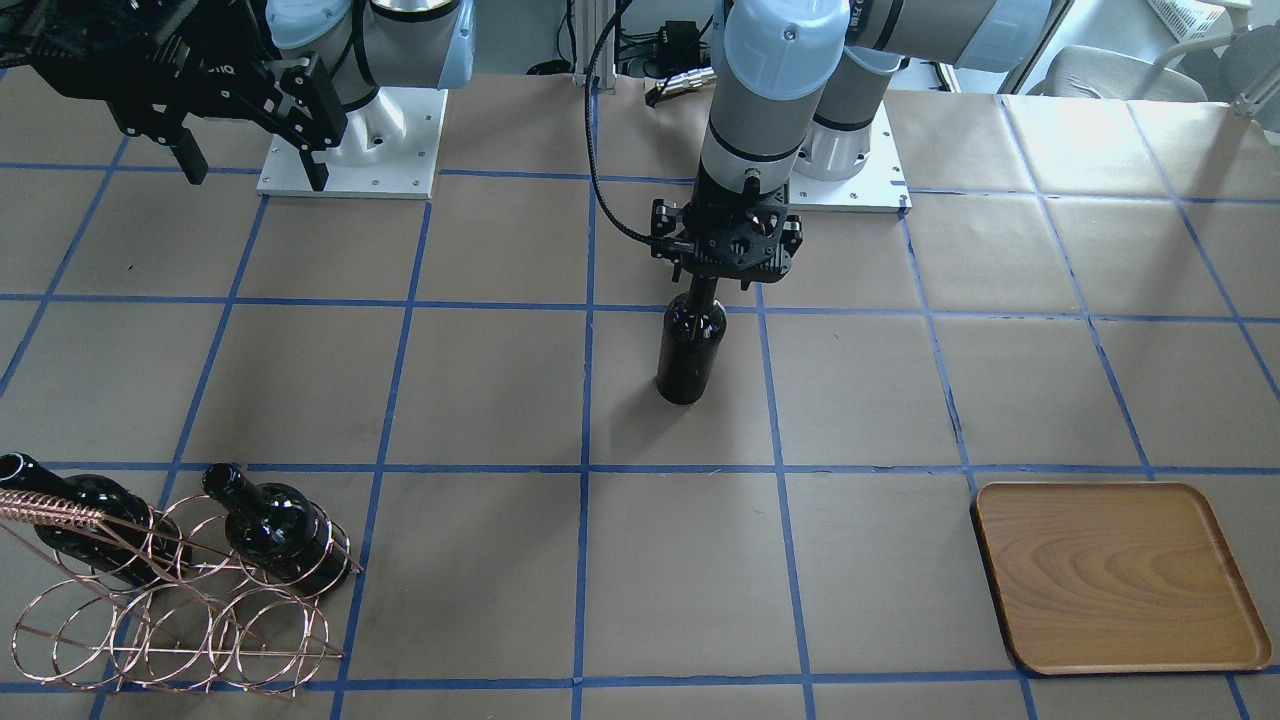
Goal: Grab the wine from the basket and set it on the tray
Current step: 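Lower the left gripper onto the standing bottle's neck and close it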
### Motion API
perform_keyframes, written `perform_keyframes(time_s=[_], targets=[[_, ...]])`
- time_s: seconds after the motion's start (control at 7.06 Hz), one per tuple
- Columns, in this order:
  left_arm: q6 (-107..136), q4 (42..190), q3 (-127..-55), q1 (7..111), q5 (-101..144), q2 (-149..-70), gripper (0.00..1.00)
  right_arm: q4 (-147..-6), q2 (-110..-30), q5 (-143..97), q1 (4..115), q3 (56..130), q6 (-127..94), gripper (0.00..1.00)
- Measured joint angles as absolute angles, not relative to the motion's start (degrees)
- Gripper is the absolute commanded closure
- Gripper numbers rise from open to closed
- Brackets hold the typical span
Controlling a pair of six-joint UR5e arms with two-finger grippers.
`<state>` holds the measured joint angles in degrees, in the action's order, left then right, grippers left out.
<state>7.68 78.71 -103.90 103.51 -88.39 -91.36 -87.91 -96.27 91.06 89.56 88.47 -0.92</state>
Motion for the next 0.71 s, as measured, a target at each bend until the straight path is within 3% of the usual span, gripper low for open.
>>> perform_keyframes(time_s=[0.14,0.28,0.71], targets=[[7.71,78.74,-103.91,103.53,-88.33,-91.47,0.67,-87.71,-96.25,90.68,89.69,88.52,-0.62,0.00],[7.73,78.80,-103.94,103.52,-88.26,-91.53,1.00,-87.50,-96.26,90.31,89.88,88.56,-0.50,0.00],[7.47,78.78,-103.86,103.52,-88.23,-91.62,1.00,-87.38,-96.26,90.03,90.08,88.59,-0.57,0.00]])
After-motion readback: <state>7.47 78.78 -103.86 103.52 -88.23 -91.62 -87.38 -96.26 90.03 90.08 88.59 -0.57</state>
